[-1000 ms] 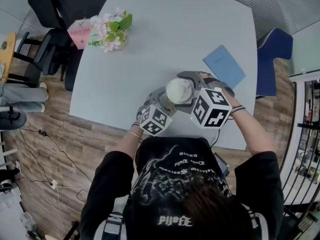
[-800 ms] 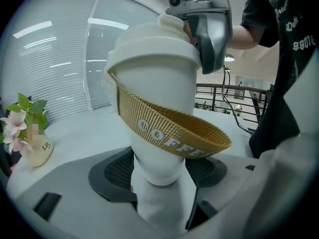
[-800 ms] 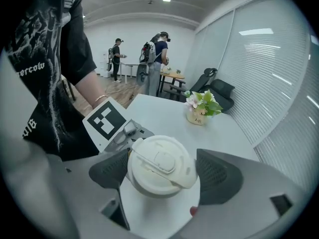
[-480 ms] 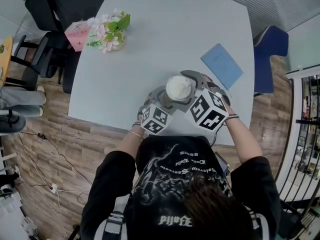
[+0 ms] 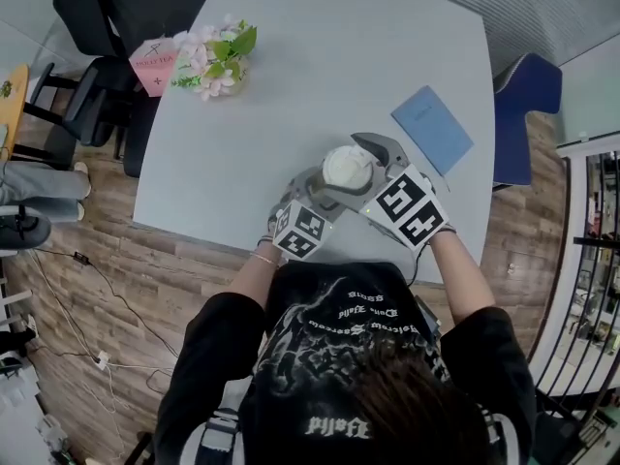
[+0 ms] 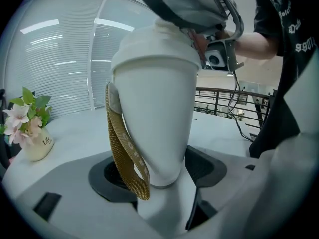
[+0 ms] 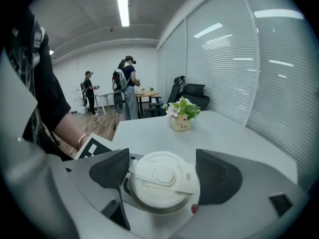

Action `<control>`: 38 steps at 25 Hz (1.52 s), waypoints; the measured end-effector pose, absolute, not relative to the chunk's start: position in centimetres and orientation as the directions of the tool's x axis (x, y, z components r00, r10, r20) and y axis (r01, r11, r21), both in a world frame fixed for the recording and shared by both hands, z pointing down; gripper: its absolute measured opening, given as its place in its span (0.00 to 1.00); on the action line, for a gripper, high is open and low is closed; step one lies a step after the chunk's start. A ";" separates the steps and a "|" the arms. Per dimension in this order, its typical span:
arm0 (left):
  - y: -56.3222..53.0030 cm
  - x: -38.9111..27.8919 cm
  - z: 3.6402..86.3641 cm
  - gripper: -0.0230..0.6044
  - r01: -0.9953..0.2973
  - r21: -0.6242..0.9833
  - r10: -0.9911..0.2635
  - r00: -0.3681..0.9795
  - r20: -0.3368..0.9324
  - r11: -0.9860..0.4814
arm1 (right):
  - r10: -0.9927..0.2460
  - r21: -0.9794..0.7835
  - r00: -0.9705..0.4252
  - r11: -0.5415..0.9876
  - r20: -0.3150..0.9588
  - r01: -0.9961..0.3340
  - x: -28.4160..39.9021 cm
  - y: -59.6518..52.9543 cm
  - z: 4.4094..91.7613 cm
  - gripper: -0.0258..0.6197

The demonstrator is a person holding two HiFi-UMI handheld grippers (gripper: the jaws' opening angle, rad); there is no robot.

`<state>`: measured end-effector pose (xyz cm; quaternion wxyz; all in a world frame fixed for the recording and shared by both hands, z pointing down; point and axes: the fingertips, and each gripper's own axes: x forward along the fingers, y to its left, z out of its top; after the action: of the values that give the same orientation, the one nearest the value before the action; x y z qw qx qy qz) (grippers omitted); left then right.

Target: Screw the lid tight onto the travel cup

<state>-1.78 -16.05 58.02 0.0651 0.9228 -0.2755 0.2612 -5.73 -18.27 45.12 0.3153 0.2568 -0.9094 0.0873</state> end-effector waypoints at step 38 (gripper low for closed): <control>-11.2 -8.6 52.7 0.61 -0.842 0.232 -0.770 0.540 0.340 -0.488 | -0.774 -0.112 -0.502 0.501 0.387 -0.858 8.0 -11.4 50.3 0.62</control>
<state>-8.61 -11.16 52.69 0.1875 0.8572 -0.4700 0.0953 7.97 -11.38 50.33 0.1447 0.4778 -0.8540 0.1464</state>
